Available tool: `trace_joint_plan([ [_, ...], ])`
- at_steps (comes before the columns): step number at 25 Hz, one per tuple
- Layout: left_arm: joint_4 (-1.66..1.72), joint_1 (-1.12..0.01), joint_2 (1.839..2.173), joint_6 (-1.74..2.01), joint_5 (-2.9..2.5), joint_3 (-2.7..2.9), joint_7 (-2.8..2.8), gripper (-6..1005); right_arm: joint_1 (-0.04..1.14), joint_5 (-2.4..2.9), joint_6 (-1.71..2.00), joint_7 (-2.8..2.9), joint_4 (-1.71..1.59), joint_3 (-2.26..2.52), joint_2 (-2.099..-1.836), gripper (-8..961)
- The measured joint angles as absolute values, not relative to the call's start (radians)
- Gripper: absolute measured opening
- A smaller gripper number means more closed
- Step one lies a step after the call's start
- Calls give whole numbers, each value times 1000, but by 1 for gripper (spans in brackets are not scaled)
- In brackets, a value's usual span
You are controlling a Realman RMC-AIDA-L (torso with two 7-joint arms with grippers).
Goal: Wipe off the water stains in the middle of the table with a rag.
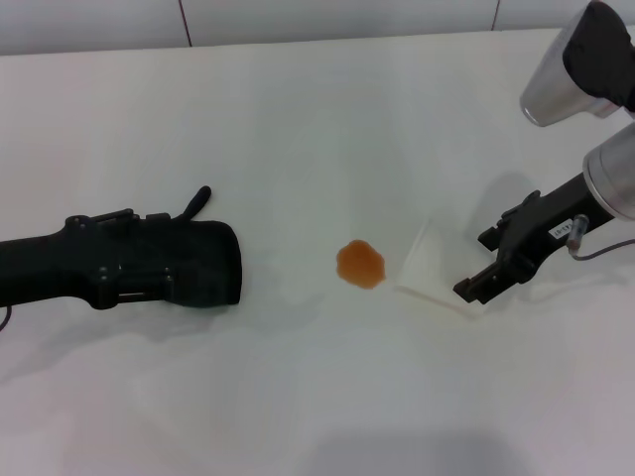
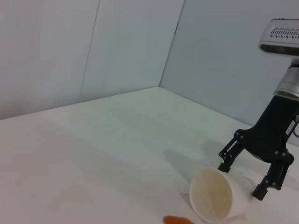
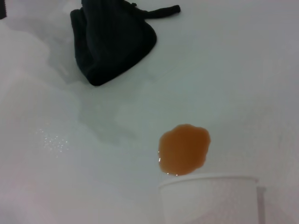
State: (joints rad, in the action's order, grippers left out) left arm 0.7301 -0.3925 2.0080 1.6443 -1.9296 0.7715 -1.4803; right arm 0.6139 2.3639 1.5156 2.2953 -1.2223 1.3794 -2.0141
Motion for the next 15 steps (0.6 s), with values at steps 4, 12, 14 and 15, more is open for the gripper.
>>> trace_joint_plan([
  [4, 730, -391, 2009, 1644, -1930, 772, -1480, 879, 614, 2364, 1487, 2297, -1207, 1399, -2014, 835],
  [12, 727, -390, 2009, 1644, -1930, 772, -1480, 879, 616, 2364, 1461, 2296, -1178, 1428, -2014, 834],
  [14, 727, -391, 2010, 1644, -1930, 772, -1480, 879, 615, 2364, 1460, 2296, -1178, 1428, -2014, 834],
  [15, 727, -391, 2009, 1644, -1930, 772, -1480, 879, 615, 2364, 1460, 2297, -1178, 1428, -2014, 834],
])
